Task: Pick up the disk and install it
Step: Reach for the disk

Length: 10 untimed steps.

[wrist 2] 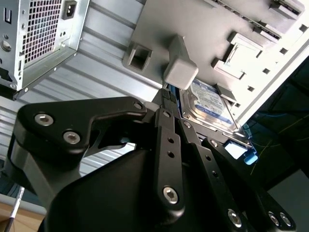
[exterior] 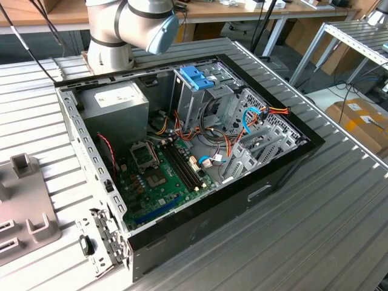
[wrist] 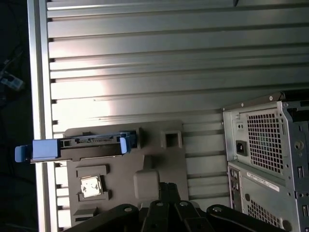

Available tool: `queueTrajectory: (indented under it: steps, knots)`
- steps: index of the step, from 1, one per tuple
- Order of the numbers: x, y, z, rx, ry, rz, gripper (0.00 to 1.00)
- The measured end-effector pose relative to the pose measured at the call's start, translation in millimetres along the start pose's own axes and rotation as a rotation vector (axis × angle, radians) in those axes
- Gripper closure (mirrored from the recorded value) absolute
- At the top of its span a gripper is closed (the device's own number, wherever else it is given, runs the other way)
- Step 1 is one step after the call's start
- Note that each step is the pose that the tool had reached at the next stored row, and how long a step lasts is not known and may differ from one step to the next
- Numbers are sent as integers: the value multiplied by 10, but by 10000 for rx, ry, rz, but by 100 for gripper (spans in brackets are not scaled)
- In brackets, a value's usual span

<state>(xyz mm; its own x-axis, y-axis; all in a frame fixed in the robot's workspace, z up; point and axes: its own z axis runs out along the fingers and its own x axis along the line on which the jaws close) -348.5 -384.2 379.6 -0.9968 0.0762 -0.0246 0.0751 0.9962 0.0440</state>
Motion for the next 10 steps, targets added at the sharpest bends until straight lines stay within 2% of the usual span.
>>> queueTrajectory:
  steps: [10]
  knots:
    - [36,-2,5,2,0,0,89]
